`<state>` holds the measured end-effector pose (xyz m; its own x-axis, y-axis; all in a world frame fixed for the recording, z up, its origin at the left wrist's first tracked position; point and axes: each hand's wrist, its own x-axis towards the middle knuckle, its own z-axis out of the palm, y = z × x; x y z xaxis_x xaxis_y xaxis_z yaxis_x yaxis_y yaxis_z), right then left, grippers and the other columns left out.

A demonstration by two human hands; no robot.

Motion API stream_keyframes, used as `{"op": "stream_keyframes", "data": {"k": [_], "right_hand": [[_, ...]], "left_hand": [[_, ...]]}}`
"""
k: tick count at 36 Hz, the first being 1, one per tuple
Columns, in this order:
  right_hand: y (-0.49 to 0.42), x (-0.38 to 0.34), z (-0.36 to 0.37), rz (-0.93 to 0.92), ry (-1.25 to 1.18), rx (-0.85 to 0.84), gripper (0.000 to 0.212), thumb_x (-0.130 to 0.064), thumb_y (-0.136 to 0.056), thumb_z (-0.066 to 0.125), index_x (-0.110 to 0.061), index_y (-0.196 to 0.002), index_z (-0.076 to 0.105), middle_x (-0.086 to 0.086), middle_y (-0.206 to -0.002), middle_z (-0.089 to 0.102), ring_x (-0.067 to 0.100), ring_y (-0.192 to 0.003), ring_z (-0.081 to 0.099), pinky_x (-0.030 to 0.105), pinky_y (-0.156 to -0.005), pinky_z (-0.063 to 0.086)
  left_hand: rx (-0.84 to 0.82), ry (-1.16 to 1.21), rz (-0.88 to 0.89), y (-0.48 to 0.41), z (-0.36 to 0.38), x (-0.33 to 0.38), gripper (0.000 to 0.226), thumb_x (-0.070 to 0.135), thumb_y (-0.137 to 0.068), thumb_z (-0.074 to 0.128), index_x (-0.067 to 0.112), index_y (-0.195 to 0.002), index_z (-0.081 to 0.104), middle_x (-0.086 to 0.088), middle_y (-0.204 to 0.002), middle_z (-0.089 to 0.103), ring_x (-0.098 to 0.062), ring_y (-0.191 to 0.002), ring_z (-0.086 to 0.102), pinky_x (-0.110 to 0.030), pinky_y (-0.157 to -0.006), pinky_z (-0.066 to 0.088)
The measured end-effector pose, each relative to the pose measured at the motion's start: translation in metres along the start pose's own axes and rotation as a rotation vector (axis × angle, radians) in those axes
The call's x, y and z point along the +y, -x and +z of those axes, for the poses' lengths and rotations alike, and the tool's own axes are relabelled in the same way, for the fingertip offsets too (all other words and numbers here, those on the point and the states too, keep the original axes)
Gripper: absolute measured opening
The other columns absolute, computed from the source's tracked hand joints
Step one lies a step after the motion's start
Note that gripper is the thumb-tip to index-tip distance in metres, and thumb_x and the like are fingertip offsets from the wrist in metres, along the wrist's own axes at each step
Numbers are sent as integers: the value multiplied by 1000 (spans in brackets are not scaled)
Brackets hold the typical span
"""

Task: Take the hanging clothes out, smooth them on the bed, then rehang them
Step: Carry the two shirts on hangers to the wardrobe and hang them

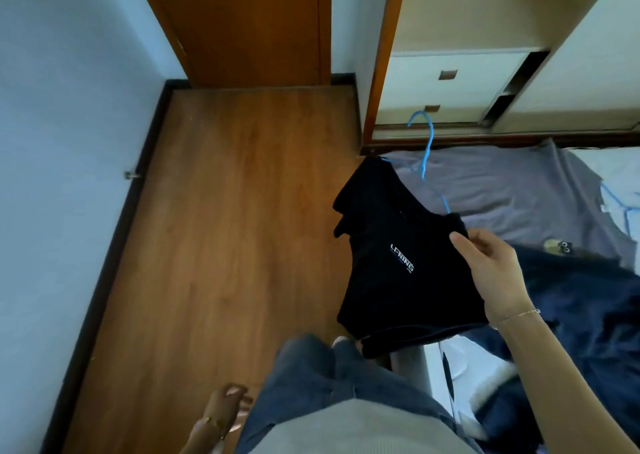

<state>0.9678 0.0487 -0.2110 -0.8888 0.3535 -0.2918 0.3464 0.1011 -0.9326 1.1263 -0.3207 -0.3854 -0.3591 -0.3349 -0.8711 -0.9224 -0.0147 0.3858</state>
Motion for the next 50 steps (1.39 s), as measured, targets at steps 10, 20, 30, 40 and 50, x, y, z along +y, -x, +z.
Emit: {"op": "stream_keyframes", "data": {"k": [10, 20, 30, 40, 50], "right_hand": [[-102, -24, 6, 34, -16, 231, 19, -18, -88, 61, -2, -79, 62, 9, -68, 60, 15, -63, 52, 17, -50, 44], [-155, -60, -1, 133, -121, 673, 24, -17, -89, 61, 0, -73, 57, -10, -41, 48, 2, -36, 40, 10, -36, 32], [-151, -68, -31, 225, -13, 972, 27, -23, -86, 66, -3, -69, 59, 10, -62, 47, 17, -58, 41, 16, -41, 31], [-194, -20, -98, 340, -35, 1029, 31, -25, -85, 66, 2, -72, 60, 10, -61, 52, 17, -57, 43, 29, -56, 36], [-264, 56, -174, 493, -45, 955, 29, -27, -84, 67, -9, -63, 57, -10, -46, 48, 0, -44, 37, 16, -45, 31]], "left_hand": [[-157, -308, 114, -75, 52, 205, 26, -4, -96, 36, 4, -78, 51, -14, -63, 56, -21, -58, 50, -24, -57, 33], [-503, -737, 460, -111, 165, 470, 25, 8, -96, 46, 16, -76, 58, -4, -72, 63, -16, -66, 57, -24, -56, 41], [-724, -968, 601, -94, 302, 579, 21, 6, -96, 45, 15, -81, 59, -6, -77, 63, -18, -69, 58, -28, -63, 43], [-878, -1199, 758, -43, 453, 594, 20, 13, -97, 45, 18, -86, 61, -3, -84, 67, -20, -79, 63, -29, -68, 49], [-921, -1312, 919, 5, 621, 604, 18, 11, -96, 43, 13, -94, 61, -4, -91, 67, -19, -85, 62, -28, -74, 50]]}}
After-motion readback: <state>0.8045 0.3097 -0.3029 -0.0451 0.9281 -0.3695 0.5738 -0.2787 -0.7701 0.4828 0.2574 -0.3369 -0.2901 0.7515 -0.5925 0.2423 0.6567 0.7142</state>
